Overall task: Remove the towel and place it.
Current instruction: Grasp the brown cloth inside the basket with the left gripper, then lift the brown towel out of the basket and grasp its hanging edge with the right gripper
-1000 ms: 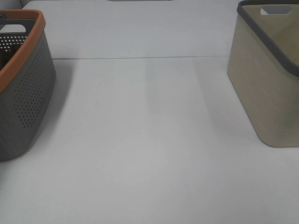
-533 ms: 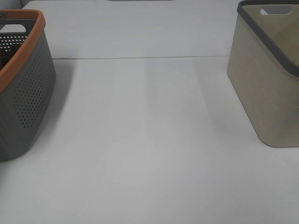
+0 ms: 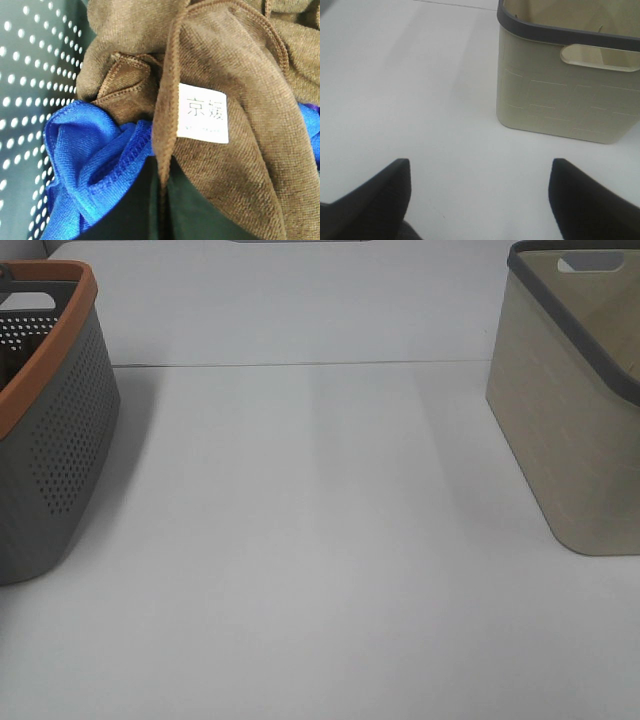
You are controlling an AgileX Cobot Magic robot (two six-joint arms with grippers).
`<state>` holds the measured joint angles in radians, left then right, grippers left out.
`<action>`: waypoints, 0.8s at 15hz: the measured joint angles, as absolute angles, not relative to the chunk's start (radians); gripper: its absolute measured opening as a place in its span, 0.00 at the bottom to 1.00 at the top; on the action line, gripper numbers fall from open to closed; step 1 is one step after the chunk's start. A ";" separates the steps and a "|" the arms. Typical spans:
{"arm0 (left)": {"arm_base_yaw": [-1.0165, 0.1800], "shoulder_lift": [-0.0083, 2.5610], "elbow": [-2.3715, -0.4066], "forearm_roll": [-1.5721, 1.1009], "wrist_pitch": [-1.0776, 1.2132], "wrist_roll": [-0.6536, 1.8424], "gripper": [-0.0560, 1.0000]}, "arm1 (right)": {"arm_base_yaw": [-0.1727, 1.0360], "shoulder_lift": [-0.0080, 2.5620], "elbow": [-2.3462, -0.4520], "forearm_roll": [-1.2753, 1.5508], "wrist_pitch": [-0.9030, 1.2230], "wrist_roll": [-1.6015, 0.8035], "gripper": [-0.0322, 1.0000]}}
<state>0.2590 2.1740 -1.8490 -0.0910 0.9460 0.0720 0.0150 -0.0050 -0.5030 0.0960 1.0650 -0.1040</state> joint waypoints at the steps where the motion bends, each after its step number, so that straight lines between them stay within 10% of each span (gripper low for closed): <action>1: 0.259 2.174 -1.849 -0.091 0.946 0.072 0.05 | 0.015 -0.005 -0.503 0.096 1.065 -0.104 0.74; 12: 0.259 2.046 -1.931 -0.391 0.982 0.137 0.05 | 0.015 -0.005 -0.503 0.096 1.065 -0.104 0.74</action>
